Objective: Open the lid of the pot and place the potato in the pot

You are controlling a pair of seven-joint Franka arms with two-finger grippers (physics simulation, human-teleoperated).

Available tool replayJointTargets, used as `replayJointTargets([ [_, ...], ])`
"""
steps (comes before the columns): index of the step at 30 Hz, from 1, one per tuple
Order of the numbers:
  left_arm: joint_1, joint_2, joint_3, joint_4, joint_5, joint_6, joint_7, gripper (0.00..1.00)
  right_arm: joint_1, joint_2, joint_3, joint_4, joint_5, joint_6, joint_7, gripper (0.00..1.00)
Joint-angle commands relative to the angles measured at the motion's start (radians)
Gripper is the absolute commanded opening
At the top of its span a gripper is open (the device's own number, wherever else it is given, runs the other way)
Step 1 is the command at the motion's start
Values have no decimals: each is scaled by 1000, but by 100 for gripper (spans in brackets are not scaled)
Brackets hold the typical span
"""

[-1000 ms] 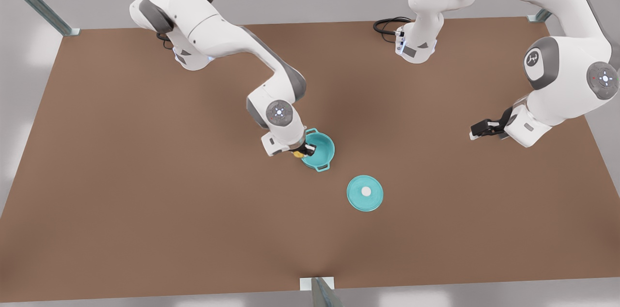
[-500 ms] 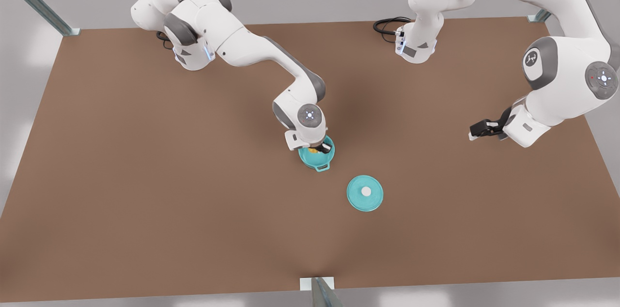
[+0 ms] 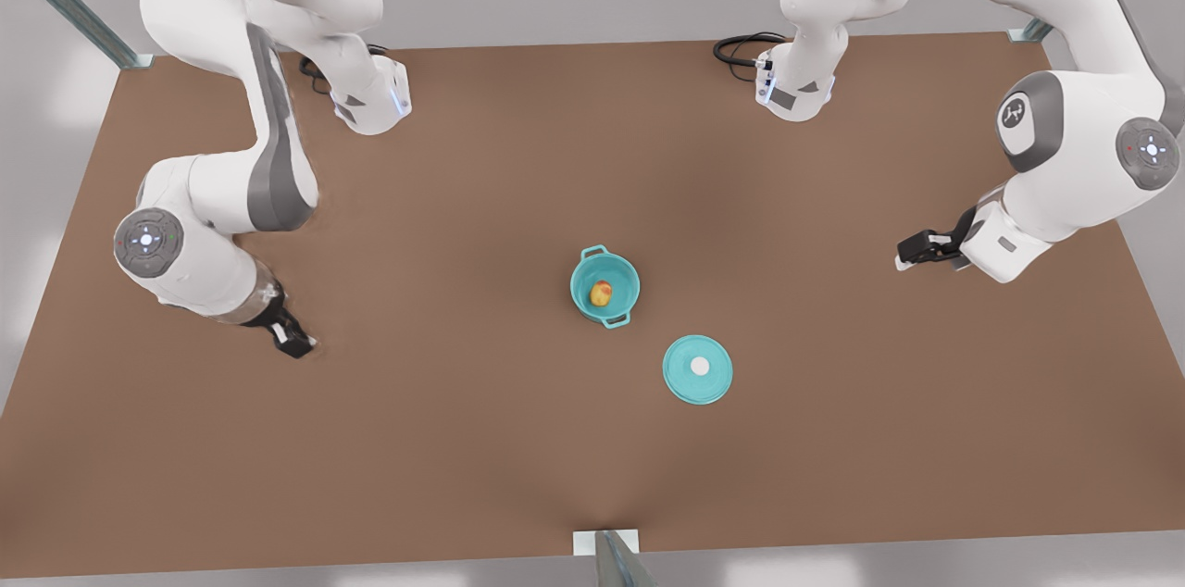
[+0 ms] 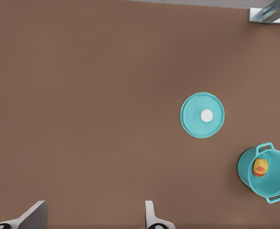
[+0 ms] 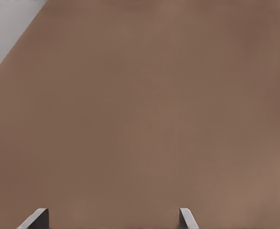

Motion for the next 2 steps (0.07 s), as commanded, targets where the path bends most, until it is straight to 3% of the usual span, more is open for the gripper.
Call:
replayJointTargets([
  [1,-2,-1,-1,0,2,1,0,100,-43,-26,-1,-10,-15,-116,-976,100],
  [2,-2,-1,-1,-1,3,1,0,100,-43,-25,0,-8,-17,-117,-979,100],
])
